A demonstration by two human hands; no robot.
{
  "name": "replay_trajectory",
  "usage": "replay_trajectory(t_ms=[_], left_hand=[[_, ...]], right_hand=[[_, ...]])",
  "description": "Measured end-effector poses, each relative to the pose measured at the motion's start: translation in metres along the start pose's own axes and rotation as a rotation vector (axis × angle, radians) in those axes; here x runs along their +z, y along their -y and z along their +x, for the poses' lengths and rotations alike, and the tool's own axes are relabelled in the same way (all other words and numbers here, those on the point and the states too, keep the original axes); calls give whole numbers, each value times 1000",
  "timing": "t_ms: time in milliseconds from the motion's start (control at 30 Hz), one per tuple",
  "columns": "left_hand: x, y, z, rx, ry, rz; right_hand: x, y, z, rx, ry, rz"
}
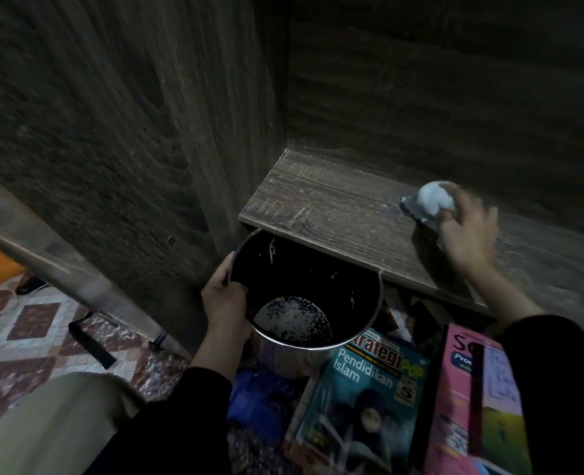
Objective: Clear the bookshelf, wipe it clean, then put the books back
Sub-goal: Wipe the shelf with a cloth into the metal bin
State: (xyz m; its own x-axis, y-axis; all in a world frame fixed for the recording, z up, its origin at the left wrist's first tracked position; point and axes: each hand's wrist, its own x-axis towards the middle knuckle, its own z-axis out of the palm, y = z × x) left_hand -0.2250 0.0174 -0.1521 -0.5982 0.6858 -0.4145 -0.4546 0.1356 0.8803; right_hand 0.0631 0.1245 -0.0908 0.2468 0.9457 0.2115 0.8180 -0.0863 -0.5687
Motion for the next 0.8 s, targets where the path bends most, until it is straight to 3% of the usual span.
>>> replay_trajectory(t_ms=[67, 133, 300, 467, 533, 600, 667, 800], left_hand=[[2, 0, -5, -12, 48, 0], [5, 1, -9, -32, 67, 8], [11, 3, -21, -9, 109, 46], [12, -4, -32, -21, 123, 23], [12, -7, -36, -26, 120, 0], [11, -8, -37, -34, 104, -12], [10, -8, -32, -59, 67, -17], [7, -8, -24, -106, -28, -31]], right_hand=[[16, 3, -11, 38, 100, -202], [34, 19, -28, -18, 145, -240], [74, 72, -84, -312, 178, -272], [87, 89, -122, -569, 207, -168], [76, 91, -121, -626, 264, 14], [64, 88, -114, -600, 339, 253], [50, 84, -103, -460, 367, 466], [13, 72, -79, -118, 238, 829]])
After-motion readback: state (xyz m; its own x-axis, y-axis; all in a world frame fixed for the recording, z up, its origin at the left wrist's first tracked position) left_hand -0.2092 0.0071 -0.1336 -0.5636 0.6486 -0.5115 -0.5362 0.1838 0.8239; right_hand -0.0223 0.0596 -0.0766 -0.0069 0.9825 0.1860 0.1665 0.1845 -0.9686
